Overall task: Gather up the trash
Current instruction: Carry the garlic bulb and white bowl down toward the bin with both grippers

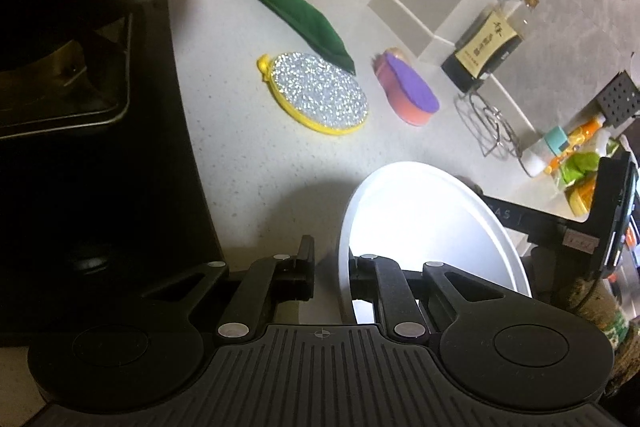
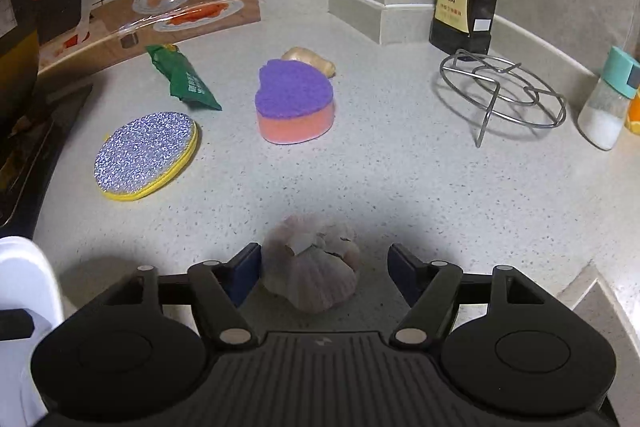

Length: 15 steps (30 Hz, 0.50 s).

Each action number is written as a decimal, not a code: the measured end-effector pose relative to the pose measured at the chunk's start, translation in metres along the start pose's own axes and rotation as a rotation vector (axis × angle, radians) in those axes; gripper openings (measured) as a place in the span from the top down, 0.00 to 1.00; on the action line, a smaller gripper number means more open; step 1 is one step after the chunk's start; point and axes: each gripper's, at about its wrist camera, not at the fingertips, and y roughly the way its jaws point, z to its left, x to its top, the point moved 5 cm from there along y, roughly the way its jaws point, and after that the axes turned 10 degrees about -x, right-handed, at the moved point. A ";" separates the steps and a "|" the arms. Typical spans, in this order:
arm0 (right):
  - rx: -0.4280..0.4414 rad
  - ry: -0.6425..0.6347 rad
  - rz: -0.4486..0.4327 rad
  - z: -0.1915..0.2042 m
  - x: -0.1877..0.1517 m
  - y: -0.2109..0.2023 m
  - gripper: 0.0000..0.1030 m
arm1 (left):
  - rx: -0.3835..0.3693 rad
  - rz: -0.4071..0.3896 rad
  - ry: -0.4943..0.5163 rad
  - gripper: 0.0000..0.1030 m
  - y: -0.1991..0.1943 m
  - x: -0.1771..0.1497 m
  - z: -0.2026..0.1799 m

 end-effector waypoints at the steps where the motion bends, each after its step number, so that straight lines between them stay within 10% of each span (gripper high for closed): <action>1: 0.004 0.000 0.005 0.001 0.000 0.001 0.40 | -0.002 0.001 -0.002 0.86 0.000 0.000 0.001; 15: 0.033 0.074 0.004 0.017 0.002 -0.026 0.48 | -0.058 0.010 0.054 0.86 -0.008 0.010 0.010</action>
